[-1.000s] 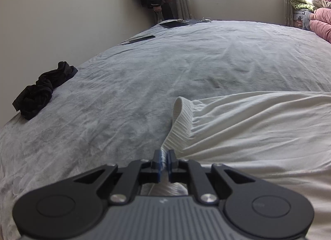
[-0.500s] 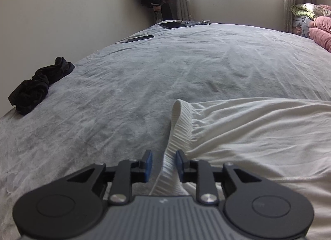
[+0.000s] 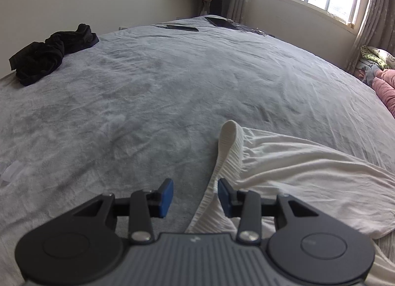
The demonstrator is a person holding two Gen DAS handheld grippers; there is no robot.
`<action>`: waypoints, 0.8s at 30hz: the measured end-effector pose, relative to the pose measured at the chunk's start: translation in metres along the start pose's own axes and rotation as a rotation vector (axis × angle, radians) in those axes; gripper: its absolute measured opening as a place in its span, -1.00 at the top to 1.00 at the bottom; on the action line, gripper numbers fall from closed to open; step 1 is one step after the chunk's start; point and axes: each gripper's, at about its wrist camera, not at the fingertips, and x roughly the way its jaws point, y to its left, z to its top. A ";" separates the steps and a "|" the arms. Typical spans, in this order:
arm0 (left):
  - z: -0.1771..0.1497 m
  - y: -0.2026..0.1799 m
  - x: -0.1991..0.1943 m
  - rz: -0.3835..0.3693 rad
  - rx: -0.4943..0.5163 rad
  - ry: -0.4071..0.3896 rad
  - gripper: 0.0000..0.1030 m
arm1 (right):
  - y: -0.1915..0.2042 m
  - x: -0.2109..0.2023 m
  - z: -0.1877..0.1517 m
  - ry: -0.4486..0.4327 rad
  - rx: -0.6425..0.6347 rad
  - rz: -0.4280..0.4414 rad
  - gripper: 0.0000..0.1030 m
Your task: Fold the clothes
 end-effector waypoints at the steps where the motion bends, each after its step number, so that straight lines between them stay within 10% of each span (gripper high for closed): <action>1: -0.001 -0.002 0.000 -0.002 0.009 0.001 0.22 | 0.000 0.000 0.000 0.000 0.000 -0.001 0.29; 24: -0.006 0.006 -0.021 -0.002 -0.037 0.025 0.21 | 0.000 -0.002 0.001 -0.006 0.008 0.013 0.29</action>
